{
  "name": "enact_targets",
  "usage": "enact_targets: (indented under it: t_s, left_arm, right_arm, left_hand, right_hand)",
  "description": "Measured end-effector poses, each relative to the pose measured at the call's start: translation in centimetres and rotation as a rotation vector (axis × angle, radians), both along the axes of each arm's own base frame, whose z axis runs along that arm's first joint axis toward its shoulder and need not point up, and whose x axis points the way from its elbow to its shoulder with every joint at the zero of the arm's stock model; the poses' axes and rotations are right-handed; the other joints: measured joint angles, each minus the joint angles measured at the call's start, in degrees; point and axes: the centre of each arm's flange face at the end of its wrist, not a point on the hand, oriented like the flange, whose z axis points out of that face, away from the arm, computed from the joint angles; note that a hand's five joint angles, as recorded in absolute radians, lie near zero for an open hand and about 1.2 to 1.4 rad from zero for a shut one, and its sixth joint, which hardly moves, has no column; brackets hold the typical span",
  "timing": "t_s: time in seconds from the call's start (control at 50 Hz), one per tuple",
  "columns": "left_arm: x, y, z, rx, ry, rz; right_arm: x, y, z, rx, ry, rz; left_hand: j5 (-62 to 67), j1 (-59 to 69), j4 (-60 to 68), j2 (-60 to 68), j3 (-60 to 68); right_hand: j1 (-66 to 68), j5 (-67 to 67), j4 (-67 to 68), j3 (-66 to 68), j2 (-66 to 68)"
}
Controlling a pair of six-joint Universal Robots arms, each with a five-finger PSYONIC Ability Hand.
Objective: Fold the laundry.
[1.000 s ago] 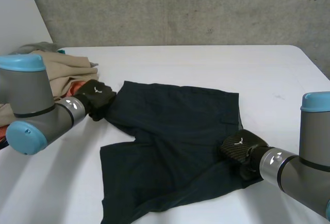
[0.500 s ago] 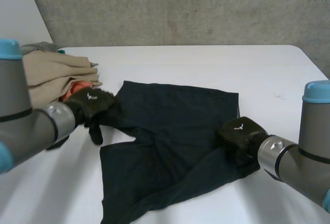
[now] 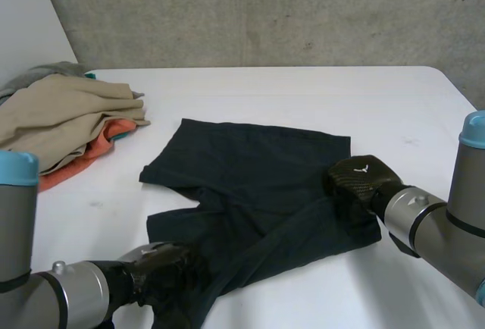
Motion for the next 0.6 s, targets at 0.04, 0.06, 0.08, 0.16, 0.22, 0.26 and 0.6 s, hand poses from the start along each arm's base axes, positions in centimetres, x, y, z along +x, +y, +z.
enact_targets:
  t_s: [0.04,0.06,0.08,0.16,0.22,0.26,0.6]
  left_arm:
    - [-0.1,0.2,-0.2,0.012,-0.013,-0.006]
    - [-0.1,0.3,-0.4,0.019,-0.023,-0.011]
    - [-0.1,0.5,-0.6,0.024,-0.034,-0.015]
    - [0.0,0.8,-1.0,0.015,-0.07,-0.015]
    - [0.2,0.6,-1.4,-0.017,-0.103,-0.003]
    - [0.3,0.3,-1.7,-0.043,-0.125,0.004]
    - [-0.4,2.1,-2.0,-0.032,-0.123,-0.082]
  right_arm:
    - [-0.1,-0.1,0.1,-0.007,0.001,-0.006]
    - [-0.2,-0.1,0.2,-0.013,0.001,-0.01]
    - [-0.2,-0.2,0.3,-0.018,0.002,-0.015]
    - [-0.4,-0.3,0.5,-0.027,0.002,-0.024]
    - [-0.5,-0.4,0.7,-0.033,0.001,-0.028]
    - [-0.6,-0.3,0.8,-0.036,0.0,-0.029]
    - [-0.9,1.1,1.9,-0.045,0.026,-0.006]
  left_hand:
    - [0.0,0.0,0.0,0.0,0.0]
    - [-0.1,-0.2,-0.2,-0.1,-0.1]
    - [-0.5,-0.3,-0.6,-0.3,-0.3]
    - [-1.6,-1.3,-1.9,-1.3,-1.4]
    - [-1.8,-1.3,-2.0,-1.5,-1.6]
    - [-1.8,-1.3,-2.0,-1.5,-1.6]
    - [30.0,27.8,30.3,30.5,30.2]
  right_hand:
    - [0.0,0.0,0.0,0.0,0.0]
    - [0.0,0.0,0.0,0.0,0.0]
    - [0.0,0.0,0.0,0.0,0.0]
    - [0.0,0.0,0.0,0.0,0.0]
    - [0.0,0.0,0.0,0.0,0.0]
    - [0.0,0.0,0.0,0.0,0.0]
    - [0.0,0.0,0.0,0.0,0.0]
